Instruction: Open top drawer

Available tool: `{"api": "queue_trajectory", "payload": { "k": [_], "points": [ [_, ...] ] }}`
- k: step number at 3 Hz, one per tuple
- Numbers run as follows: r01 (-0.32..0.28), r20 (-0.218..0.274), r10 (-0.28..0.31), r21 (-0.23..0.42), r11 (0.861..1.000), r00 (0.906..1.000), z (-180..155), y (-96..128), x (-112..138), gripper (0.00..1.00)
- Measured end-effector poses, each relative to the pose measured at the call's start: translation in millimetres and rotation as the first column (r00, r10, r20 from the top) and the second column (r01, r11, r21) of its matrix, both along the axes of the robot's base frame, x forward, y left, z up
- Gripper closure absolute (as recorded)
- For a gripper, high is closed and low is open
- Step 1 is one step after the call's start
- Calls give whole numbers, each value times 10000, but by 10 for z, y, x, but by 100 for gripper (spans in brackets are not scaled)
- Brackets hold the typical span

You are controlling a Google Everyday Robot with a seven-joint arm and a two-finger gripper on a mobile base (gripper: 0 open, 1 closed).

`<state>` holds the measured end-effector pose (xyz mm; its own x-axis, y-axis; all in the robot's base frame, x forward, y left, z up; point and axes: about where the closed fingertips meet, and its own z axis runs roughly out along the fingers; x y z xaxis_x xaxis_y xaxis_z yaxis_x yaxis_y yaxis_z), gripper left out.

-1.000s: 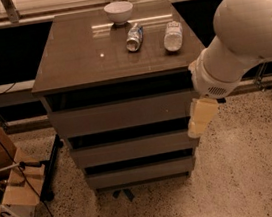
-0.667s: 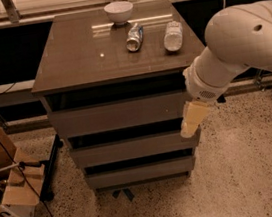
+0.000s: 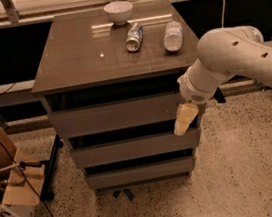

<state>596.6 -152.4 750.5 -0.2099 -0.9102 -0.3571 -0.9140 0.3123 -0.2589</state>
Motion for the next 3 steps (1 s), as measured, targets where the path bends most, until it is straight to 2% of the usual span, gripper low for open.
{"api": "queue_trajectory", "payload": {
  "k": [1,2,3],
  "points": [
    [15,-175,-10,253,9997,9998,-321,-1,225,0],
    [-35,-272,53,658,9978,9996,-701,25,594,0],
    [-79,-292,106,931,9956,9995,-886,48,817,0]
  ]
}}
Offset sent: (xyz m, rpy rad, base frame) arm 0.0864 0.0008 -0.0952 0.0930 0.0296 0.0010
